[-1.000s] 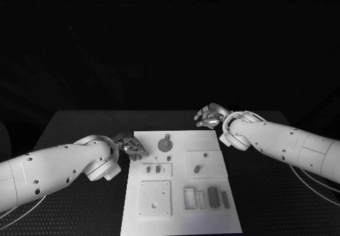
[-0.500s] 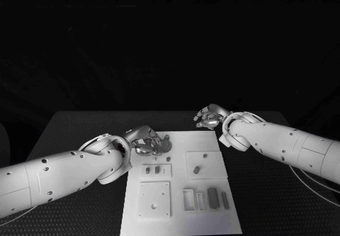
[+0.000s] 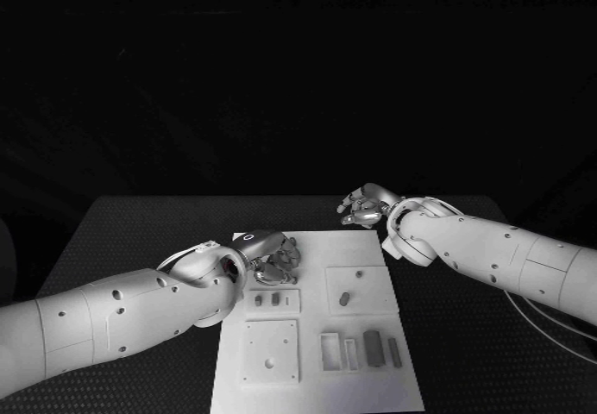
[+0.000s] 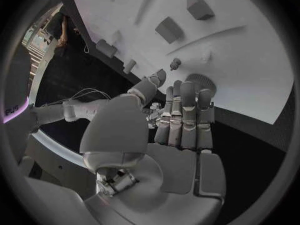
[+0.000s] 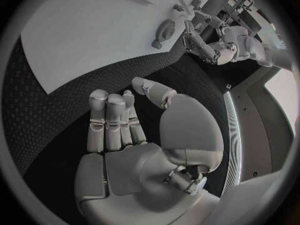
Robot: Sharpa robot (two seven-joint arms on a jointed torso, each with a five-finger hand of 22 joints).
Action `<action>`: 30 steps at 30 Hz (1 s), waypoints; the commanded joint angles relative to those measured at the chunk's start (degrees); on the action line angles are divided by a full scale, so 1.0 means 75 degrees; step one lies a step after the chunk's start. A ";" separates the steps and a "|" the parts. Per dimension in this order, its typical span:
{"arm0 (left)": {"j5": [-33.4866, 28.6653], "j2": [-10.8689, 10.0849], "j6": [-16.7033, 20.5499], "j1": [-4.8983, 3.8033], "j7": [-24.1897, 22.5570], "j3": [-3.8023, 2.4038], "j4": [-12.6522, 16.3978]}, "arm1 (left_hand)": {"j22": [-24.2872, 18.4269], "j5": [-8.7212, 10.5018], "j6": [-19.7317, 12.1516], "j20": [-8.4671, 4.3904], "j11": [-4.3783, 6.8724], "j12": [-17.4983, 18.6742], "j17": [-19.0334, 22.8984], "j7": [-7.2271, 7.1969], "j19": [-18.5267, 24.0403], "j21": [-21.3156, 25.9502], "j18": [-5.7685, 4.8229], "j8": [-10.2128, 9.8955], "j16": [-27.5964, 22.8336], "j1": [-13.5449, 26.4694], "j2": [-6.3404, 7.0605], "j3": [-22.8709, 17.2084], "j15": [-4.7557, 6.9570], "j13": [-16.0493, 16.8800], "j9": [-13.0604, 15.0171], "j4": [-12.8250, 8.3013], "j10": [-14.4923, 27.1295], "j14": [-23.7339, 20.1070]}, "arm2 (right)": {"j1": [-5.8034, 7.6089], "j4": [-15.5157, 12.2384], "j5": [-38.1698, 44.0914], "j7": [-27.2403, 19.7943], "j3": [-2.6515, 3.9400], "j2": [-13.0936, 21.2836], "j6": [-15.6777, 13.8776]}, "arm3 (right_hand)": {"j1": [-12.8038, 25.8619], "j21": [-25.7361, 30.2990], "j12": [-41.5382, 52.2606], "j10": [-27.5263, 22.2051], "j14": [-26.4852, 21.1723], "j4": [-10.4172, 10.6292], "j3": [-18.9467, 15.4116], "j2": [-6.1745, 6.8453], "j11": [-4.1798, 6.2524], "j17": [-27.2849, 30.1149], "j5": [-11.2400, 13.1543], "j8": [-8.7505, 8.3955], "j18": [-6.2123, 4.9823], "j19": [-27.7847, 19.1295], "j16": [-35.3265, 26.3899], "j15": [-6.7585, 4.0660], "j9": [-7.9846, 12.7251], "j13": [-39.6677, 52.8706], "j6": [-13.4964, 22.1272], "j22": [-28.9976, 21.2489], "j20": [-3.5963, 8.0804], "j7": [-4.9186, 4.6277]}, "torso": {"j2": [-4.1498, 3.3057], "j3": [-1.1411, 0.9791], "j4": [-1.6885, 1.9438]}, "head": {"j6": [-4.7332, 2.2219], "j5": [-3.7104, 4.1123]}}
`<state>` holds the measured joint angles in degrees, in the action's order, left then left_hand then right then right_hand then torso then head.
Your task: Assemble the parts on the task board
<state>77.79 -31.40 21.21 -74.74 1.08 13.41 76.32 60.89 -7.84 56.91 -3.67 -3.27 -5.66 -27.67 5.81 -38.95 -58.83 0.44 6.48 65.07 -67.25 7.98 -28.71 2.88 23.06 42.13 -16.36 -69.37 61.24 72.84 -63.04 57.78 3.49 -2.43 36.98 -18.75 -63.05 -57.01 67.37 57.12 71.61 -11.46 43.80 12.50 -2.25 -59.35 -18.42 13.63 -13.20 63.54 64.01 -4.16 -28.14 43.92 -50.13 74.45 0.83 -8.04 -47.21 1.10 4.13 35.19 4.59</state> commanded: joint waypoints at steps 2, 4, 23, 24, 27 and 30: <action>0.0570 0.0103 -0.0267 0.0067 -0.0152 -0.0008 -0.0110 | 0.0062 -0.0097 0.0056 -0.0668 0.0015 0.0089 -0.0057 -0.0007 -0.0116 -0.0106 0.0118 0.0037 0.0143 -0.0116 -0.0006 0.0035 0.0026 -0.0034 -0.0047 -0.0012 -0.0087 0.0057 | -0.0005 -0.0016 -0.0002 -0.0076 0.0002 0.0005 0.0064 | 0.0048 0.0033 0.0051 -0.0020 -0.0070 0.0019 0.0026 -0.0047 0.0012 0.0012 -0.0044 0.0027 -0.0240 0.0011 0.0041 0.0005 0.0010 -0.0012 0.0017 0.0013 0.0053 -0.0085 | -0.0019 -0.0007 -0.0028 | 0.0001 0.0004; 0.0622 0.0152 -0.0239 0.0097 -0.0155 -0.0008 -0.0163 | 0.0119 -0.0200 0.0062 -0.0684 0.0029 0.0148 -0.0103 -0.0026 -0.0184 -0.0191 0.0152 0.0051 0.0254 -0.0166 -0.0028 0.0034 0.0042 -0.0064 -0.0085 -0.0015 -0.0099 0.0085 | -0.0005 -0.0021 -0.0002 -0.0076 0.0002 0.0015 0.0063 | 0.0049 0.0033 0.0051 -0.0019 -0.0070 0.0020 0.0026 -0.0047 0.0012 0.0012 -0.0044 0.0027 -0.0240 0.0012 0.0042 0.0005 0.0010 -0.0013 0.0018 0.0013 0.0053 -0.0085 | -0.0024 -0.0010 -0.0031 | 0.0001 0.0007; 0.0786 0.0333 -0.0376 0.0183 0.0028 -0.0009 -0.0327 | 0.0314 -0.0297 0.0008 -0.0752 0.0074 0.0242 -0.0302 -0.0033 -0.0821 -0.0540 0.0422 0.0119 0.0934 -0.0193 -0.0266 -0.0036 0.0111 -0.0228 -0.0243 0.0049 0.0049 0.0761 | -0.0005 -0.0104 -0.0009 -0.0076 0.0002 0.0018 0.0065 | 0.0063 0.0033 0.0055 -0.0017 -0.0069 0.0031 0.0024 -0.0047 0.0012 0.0014 -0.0047 0.0027 -0.0240 0.0015 0.0044 0.0005 0.0011 -0.0017 0.0018 0.0014 0.0052 -0.0085 | -0.0010 0.0003 -0.0004 | 0.0006 0.0051; 0.0786 0.0333 -0.0378 0.0183 0.0031 -0.0009 -0.0325 | 0.0314 -0.0298 0.0008 -0.0752 0.0073 0.0242 -0.0302 -0.0031 -0.0823 -0.0539 0.0424 0.0120 0.0935 -0.0193 -0.0276 -0.0040 0.0111 -0.0229 -0.0244 0.0048 0.0049 0.0762 | -0.0005 -0.0104 -0.0009 -0.0076 0.0002 0.0017 0.0065 | 0.0064 0.0033 0.0055 -0.0017 -0.0069 0.0031 0.0024 -0.0047 0.0012 0.0014 -0.0047 0.0027 -0.0240 0.0015 0.0044 0.0005 0.0011 -0.0017 0.0018 0.0015 0.0052 -0.0085 | -0.0010 0.0003 -0.0004 | 0.0007 0.0053; 0.0786 0.0353 -0.0394 0.0183 0.0079 -0.0009 -0.0330 | 0.0316 -0.0300 -0.0015 -0.0750 0.0065 0.0251 -0.0300 -0.0024 -0.0845 -0.0532 0.0442 0.0115 0.0952 -0.0218 -0.0305 -0.0079 0.0104 -0.0243 -0.0259 0.0014 0.0072 0.0787 | -0.0005 -0.0107 -0.0009 -0.0075 0.0002 0.0014 0.0068 | 0.0065 0.0033 0.0056 -0.0017 -0.0069 0.0033 0.0024 -0.0048 0.0012 0.0014 -0.0048 0.0027 -0.0240 0.0016 0.0044 0.0005 0.0011 -0.0018 0.0018 0.0015 0.0052 -0.0085 | -0.0015 0.0001 -0.0008 | 0.0000 0.0040; 0.0788 0.0364 -0.0332 0.0183 0.0113 -0.0009 -0.0354 | 0.0318 -0.0291 -0.0036 -0.0744 0.0055 0.0262 -0.0299 -0.0018 -0.0875 -0.0529 0.0458 0.0112 0.0973 -0.0233 -0.0322 -0.0115 0.0096 -0.0263 -0.0275 0.0002 0.0118 0.0819 | -0.0005 -0.0104 -0.0009 -0.0077 0.0002 0.0009 0.0071 | 0.0067 0.0033 0.0057 -0.0017 -0.0069 0.0035 0.0024 -0.0049 0.0012 0.0014 -0.0048 0.0027 -0.0240 0.0017 0.0045 0.0005 0.0011 -0.0019 0.0018 0.0015 0.0052 -0.0085 | -0.0015 0.0003 -0.0016 | 0.0001 0.0042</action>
<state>83.17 -28.82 19.28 -73.39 1.42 13.39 73.69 63.18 -9.81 56.80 -4.90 -2.84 -3.99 -29.88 5.52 -45.07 -62.53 3.12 7.17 72.15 -68.98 5.95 -29.17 3.59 21.15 40.15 -16.34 -68.85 67.07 72.83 -63.73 57.73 3.44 -2.44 37.07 -18.74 -62.82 -57.01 67.60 57.12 71.61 -11.46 43.80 12.28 -2.25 -59.30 -18.42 13.63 -13.20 63.53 64.01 -4.16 -28.14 43.85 -50.16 74.49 0.82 -8.22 -47.31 1.10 4.05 35.20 4.92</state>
